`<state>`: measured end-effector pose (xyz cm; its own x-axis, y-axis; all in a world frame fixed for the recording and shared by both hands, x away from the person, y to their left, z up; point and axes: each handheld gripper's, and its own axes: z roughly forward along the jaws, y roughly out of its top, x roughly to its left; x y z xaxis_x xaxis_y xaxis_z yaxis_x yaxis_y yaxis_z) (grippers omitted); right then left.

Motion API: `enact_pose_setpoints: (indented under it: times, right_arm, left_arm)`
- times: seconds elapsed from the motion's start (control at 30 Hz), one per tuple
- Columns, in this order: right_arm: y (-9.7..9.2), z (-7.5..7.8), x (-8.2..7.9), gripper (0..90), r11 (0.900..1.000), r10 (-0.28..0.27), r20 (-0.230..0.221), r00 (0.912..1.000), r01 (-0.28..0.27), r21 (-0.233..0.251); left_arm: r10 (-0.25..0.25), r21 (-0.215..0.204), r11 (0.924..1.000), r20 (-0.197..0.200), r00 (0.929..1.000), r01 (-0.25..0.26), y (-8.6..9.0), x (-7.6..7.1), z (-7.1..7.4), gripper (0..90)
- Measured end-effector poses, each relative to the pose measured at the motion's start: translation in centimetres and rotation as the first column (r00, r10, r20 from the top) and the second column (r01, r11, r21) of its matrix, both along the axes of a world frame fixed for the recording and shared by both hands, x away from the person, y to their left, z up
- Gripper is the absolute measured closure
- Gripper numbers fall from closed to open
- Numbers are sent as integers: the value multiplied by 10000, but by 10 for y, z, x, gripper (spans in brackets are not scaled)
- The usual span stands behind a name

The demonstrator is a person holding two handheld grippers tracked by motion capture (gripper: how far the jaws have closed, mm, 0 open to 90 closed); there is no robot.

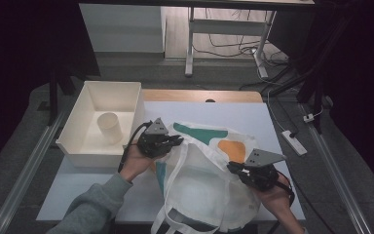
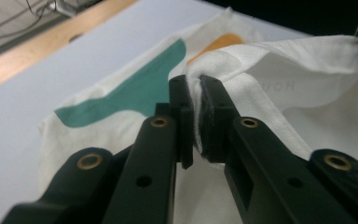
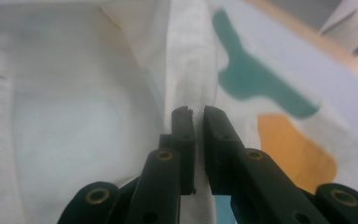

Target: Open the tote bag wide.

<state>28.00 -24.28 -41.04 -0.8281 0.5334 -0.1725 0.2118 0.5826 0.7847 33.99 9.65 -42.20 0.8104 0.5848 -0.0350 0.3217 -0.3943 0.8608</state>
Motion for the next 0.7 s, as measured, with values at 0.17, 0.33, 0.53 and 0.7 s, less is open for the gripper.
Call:
enact_pose_setpoints:
  times: [0.17, 0.33, 0.53, 0.7]
  right_arm:
    - [-1, 28, 10, 835, 9990, -247, 979, 9949, 208, 406]
    - [-8, 29, 63, 847, 9860, -1211, 913, 9884, 1092, 1258]
    - [-11, -5, 125, 859, 9704, -2098, -33, 9777, 2086, 1218]
    - [-13, -31, 145, 861, 9686, -2332, -667, 9701, 2379, 727]
  left_arm:
    - [487, -165, 9987, 503, 9975, -480, 5, -1, 15, 843]
    - [726, -2, 9974, 304, 9969, -726, 3, 12, 8, 840]
    - [854, 762, 9932, 354, 9957, -879, -17, 25, -4, 835]
    - [822, 1281, 9885, -52, 9966, -808, -33, 40, -21, 830]
